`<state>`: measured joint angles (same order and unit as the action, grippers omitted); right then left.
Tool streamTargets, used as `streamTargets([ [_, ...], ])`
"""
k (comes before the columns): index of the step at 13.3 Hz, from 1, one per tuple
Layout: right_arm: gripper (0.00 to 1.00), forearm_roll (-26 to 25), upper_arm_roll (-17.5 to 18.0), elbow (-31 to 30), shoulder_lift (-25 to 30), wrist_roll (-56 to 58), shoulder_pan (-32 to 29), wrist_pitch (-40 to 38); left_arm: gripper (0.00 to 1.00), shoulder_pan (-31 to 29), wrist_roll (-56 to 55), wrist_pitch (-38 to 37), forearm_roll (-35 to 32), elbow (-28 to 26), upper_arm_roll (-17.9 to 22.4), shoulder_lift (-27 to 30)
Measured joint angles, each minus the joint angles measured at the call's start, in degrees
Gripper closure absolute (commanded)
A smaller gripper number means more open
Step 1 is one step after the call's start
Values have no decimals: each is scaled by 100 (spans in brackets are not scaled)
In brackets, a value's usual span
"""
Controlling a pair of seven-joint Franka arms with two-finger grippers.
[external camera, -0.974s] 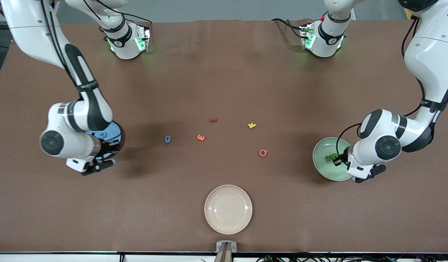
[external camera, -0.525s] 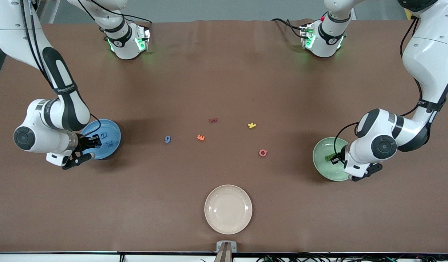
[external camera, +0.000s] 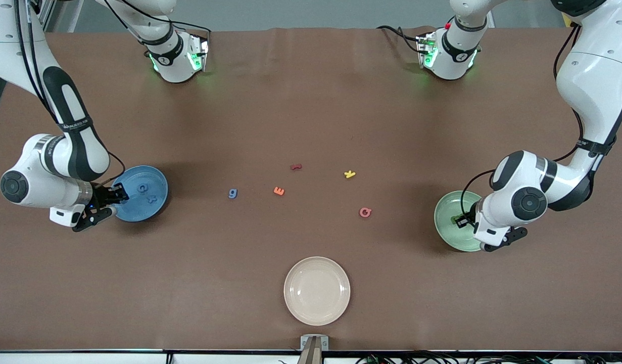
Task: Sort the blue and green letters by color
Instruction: 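Place green N on the green plate while the right gripper places blue m, then grasp blue 6 with the right gripper while the left gripper returns to rest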
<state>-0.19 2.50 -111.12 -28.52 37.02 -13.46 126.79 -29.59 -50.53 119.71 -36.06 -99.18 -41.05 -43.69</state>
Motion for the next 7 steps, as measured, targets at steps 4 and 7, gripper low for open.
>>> streamTargets([
  [4, 14, 0, 27, -53, 1, 22, 0, 29, 0, -31, 0, 35, -5, 64, -10, 53],
  [7, 14, 0, 78, -51, 28, -22, 75, 33, 0, -42, 0, 35, -13, 211, -164, 277],
])
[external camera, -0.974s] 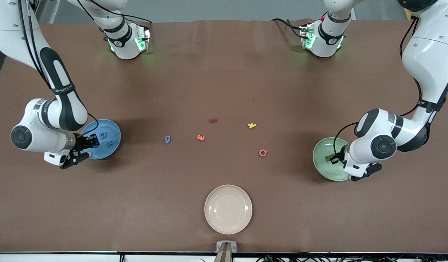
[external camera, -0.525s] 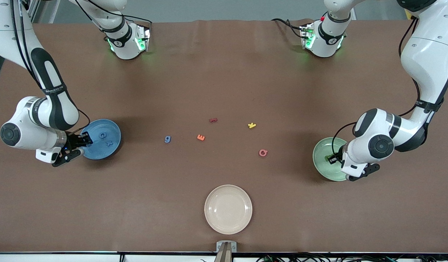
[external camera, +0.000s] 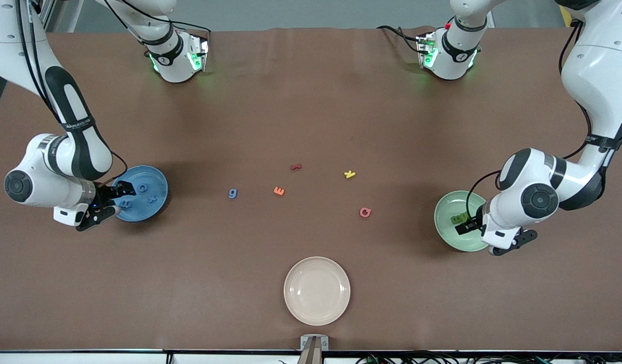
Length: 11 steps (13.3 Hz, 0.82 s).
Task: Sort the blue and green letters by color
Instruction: 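Grasp blue 6 with the right gripper while the left gripper returns to rest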
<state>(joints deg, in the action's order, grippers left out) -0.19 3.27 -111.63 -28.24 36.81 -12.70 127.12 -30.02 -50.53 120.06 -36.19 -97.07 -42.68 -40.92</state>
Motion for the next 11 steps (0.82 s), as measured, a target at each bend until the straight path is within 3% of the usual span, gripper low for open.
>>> streamTargets([
  [5, 12, 4, 49, -2, 187, -1615, 670, -203, 0, 6, 0, -9, -1, 85, -235, 619],
  [11, 12, 247, 105, -15, 292, -4111, 2073, -204, 0, 1, 0, -186, -24, 428, -276, 1037],
])
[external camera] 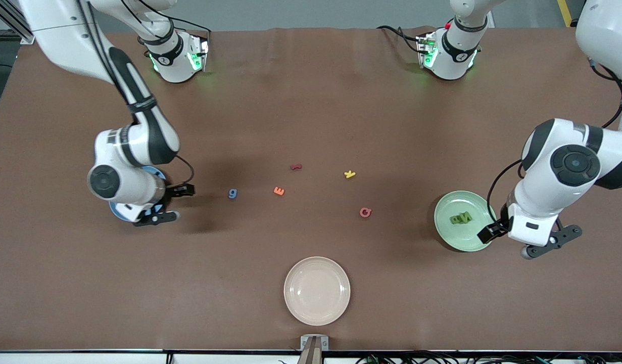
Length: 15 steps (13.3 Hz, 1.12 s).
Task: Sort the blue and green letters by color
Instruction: 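Grasp blue 6 with the right gripper while the left gripper returns to rest, then place the blue 6 on the blue plate with the right gripper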
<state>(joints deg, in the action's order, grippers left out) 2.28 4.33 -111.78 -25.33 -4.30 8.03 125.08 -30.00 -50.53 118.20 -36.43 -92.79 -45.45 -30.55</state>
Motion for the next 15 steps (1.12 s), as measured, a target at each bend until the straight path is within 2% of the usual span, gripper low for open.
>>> streamTargets([
  [5, 14, 53, 0, -91, -32, -1503, 938, 818, 0, -62, 534, -86, 4, 588, 59, 69],
  [10, 14, 70, -11, -442, -261, -1769, 1160, 1849, 0, -47, 1364, -1024, 51, 976, -21, 239],
  [13, 21, 70, -13, -485, -446, -1769, 1176, 2086, 0, -35, 1962, -1818, 624, 1240, -23, 790],
  [14, 25, 70, -13, -486, -480, -1769, 1194, 2122, 0, 24, 2182, -1922, 940, 1287, 116, 1045],
  [15, 29, 70, -13, -487, -502, -1769, 1211, 2139, 0, 239, 2371, -1982, 1380, 1303, 510, 1348],
])
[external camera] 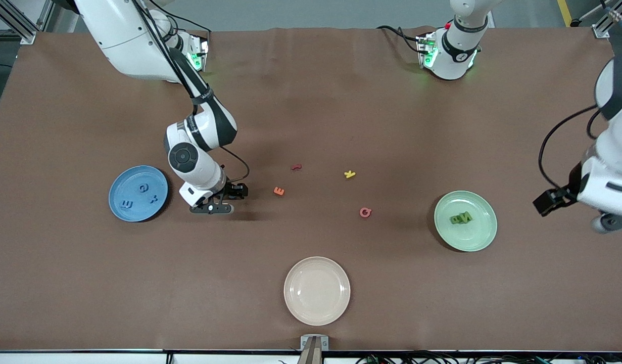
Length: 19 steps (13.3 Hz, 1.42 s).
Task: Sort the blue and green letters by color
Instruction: 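Place the blue 6 on the blue plate with the right gripper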
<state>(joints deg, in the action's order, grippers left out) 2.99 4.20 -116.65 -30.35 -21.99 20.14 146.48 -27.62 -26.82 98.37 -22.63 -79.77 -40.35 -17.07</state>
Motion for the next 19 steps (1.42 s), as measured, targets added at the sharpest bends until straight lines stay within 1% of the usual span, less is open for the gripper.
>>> streamTargets([
  [2, 38, 1, 0, 0, -9, -1, 15, 3, 0, 848, 497, -283, 894, 2, 1298, 571],
  [3, 42, 1, 0, 0, -9, -1, 16, 3, 0, 1279, 767, -483, 1146, 0, 1887, 784],
  [4, 45, 2, -3, -1, -9, -2, 17, 3, 0, 1563, 948, -659, 1354, -12, 2298, 949],
  [6, 52, 3, -8, -8, -12, -2, 18, -10, 0, 1785, 1378, -806, 1902, -190, 2831, 1210],
  [7, 57, 3, -9, -20, -16, -2, 18, -13, 0, 1910, 1576, -815, 2074, -409, 3117, 1356],
  [8, 59, 3, -17, -25, -12, -2, 18, -16, 0, 2000, 1700, -810, 2155, -667, 3320, 1512],
  [9, 61, 3, -27, -27, -6, -2, 18, -23, 0, 2022, 1777, -790, 2195, -887, 3388, 1655],
  [10, 66, 3, -28, -27, -6, -2, 19, -23, 0, 2041, 1788, -761, 2208, -1026, 3375, 1764],
  [12, 78, 3, -36, -27, 1, -2, 20, -34, 0, 2162, 1786, -660, 2208, -1094, 3315, 1852],
  [13, 84, 3, -45, -27, 5, -2, 19, -44, 0, 2204, 1785, -620, 2208, -1096, 3249, 1850],
  [14, 88, 3, -46, -27, 6, -2, 20, -45, 0, 2214, 1777, -601, 2208, -1105, 3131, 1848],
  [16, 89, 3, -46, -27, 7, -2, 20, -47, 0, 2224, 1757, -568, 2208, -1126, 2993, 1844],
  [19, 89, 4, -60, -18, 25, -2, 18, -178, 0, 2227, 1770, -547, 2208, -1144, 2944, 1845],
])
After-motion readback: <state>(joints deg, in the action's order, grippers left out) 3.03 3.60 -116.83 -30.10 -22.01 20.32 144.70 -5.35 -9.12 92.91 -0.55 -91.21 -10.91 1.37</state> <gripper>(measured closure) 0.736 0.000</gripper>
